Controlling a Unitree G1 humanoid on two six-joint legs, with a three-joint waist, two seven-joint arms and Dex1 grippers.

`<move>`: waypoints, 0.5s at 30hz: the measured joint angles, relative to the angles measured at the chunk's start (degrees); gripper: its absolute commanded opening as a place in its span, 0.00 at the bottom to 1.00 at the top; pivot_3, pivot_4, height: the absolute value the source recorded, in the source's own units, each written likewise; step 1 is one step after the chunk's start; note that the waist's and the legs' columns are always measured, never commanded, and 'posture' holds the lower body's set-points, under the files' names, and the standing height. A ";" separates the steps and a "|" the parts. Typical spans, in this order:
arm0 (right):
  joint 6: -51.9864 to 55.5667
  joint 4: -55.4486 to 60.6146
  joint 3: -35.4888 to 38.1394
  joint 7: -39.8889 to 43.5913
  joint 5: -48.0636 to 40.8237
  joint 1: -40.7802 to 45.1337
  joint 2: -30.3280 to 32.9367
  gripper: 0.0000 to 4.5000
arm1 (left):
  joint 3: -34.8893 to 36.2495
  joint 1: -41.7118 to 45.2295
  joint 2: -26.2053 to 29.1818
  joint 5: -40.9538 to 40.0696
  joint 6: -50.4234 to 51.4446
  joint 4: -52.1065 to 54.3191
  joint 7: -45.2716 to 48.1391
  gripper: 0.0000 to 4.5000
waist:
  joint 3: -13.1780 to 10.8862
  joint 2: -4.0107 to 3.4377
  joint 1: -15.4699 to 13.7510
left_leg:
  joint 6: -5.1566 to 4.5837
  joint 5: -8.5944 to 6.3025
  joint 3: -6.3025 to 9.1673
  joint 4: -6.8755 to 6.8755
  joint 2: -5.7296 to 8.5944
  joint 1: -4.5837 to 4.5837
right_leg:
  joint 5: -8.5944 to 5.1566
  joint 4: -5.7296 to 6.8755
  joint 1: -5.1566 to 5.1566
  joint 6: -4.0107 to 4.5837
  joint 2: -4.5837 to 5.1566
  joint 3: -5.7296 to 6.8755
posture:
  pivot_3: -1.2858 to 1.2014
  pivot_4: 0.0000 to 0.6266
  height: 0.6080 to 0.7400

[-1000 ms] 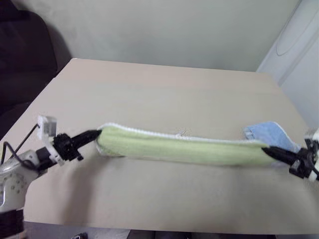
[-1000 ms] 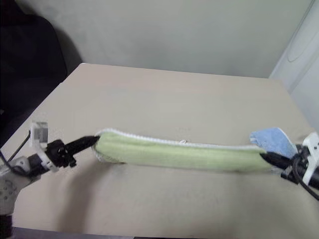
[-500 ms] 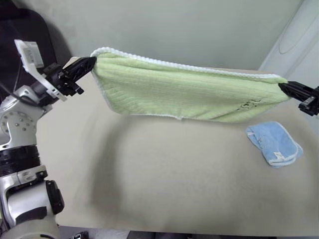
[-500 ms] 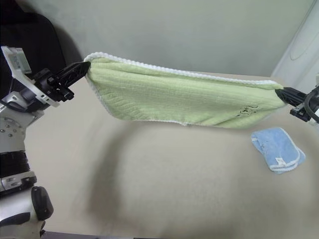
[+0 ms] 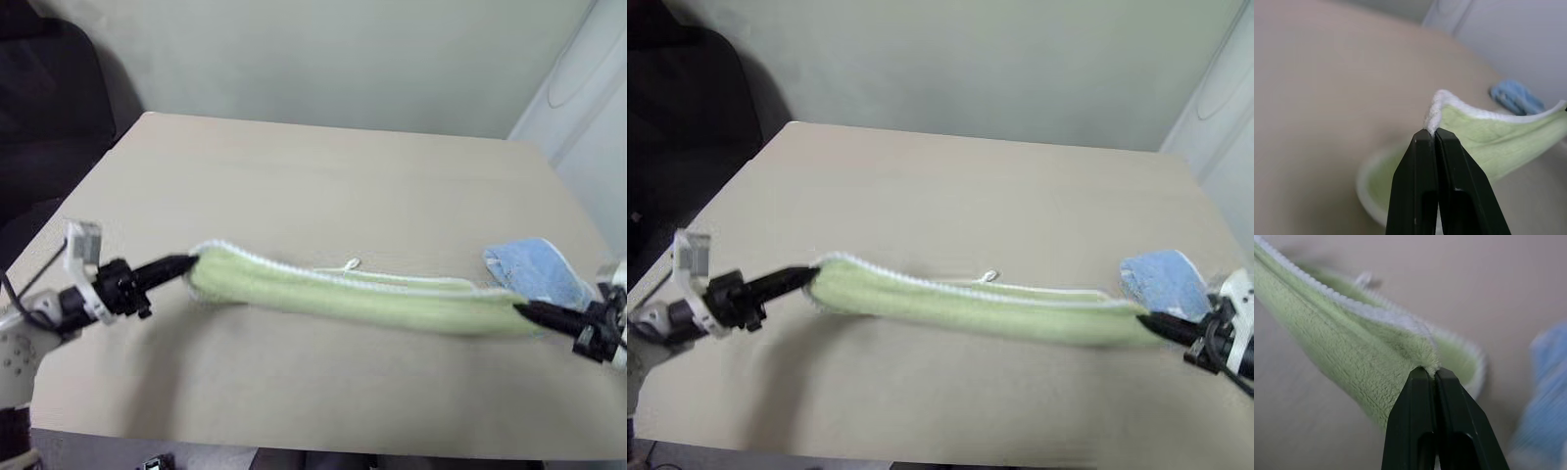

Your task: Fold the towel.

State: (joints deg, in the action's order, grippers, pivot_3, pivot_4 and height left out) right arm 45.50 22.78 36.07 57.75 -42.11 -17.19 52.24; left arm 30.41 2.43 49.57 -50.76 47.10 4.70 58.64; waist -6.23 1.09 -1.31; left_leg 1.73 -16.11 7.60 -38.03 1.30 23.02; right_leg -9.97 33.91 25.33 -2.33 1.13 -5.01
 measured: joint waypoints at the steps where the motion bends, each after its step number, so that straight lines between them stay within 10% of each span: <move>1: 0.09 0.90 0.00 0.10 -0.29 -1.04 -0.09 0.00 | 0.14 -1.85 0.05 0.01 0.20 0.95 0.26 0.00 | 0.01 0.01 0.06 | 0.00 0.00 0.00 0.00 0.00 0.05 | -0.01 -0.01 0.05 0.01 0.00 -0.01 | 0.52 0.24 1.00; 15: -0.61 1.81 -3.79 -0.79 0.18 0.17 -0.87 0.00 | -1.70 -9.89 -0.69 3.55 -0.43 2.38 0.75 0.00 | 0.14 0.10 0.14 | 0.01 -0.13 0.02 0.02 0.02 0.12 | 0.06 0.11 0.20 0.14 0.01 -0.05 | 0.52 0.24 1.00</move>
State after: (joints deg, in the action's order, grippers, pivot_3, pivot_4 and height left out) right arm 44.89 24.58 32.28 56.96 -41.92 -17.02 51.38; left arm 28.71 -7.46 48.88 -47.21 46.68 7.08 59.39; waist -6.08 1.19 -1.16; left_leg 1.74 -16.24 7.62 -38.02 1.32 23.14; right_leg -9.91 34.02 25.53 -2.19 1.14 -5.05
